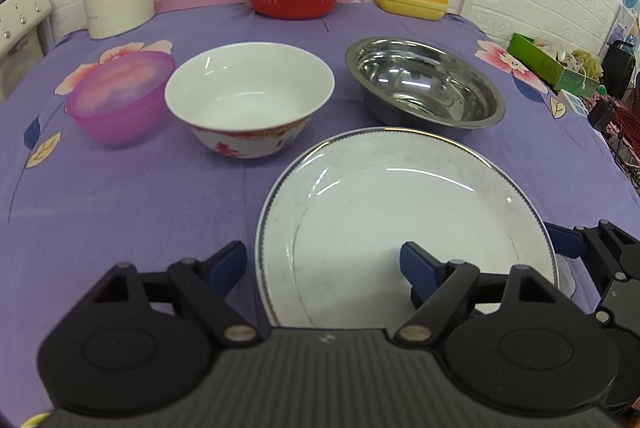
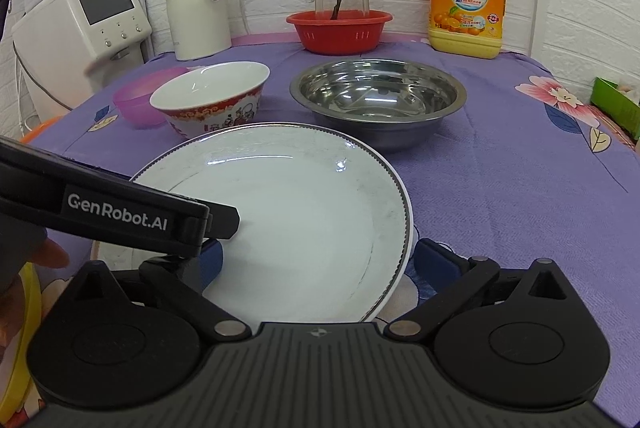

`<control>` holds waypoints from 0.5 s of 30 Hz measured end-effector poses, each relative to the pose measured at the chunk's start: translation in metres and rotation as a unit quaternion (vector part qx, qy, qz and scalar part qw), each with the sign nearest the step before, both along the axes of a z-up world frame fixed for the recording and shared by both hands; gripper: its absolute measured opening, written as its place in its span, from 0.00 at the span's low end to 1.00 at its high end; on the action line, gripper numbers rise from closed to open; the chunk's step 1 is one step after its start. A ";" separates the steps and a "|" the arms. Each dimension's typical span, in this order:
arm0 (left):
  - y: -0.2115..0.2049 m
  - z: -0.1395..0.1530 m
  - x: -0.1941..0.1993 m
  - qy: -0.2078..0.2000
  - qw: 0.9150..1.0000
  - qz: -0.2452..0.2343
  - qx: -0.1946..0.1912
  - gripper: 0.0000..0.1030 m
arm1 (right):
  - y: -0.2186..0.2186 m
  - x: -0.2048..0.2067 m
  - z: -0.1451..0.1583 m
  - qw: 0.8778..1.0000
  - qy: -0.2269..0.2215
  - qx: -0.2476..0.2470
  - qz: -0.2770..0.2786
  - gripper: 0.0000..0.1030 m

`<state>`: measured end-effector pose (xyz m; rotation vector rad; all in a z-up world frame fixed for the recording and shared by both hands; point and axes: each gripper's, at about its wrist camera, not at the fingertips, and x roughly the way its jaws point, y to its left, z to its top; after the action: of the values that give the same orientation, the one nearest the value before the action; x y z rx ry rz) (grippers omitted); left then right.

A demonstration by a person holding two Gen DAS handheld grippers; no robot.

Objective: Organize plates and bowls

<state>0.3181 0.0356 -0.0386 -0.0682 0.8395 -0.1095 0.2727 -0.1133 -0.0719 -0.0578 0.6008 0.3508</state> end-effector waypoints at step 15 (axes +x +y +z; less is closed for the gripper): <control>-0.005 -0.001 0.000 0.000 1.000 -0.004 0.016 0.79 | -0.004 0.001 0.000 1.000 -0.003 0.008 -0.006 1.00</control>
<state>0.3177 0.0306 -0.0394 -0.0356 0.8421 -0.1030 0.2734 -0.1169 -0.0716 -0.0396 0.5916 0.3448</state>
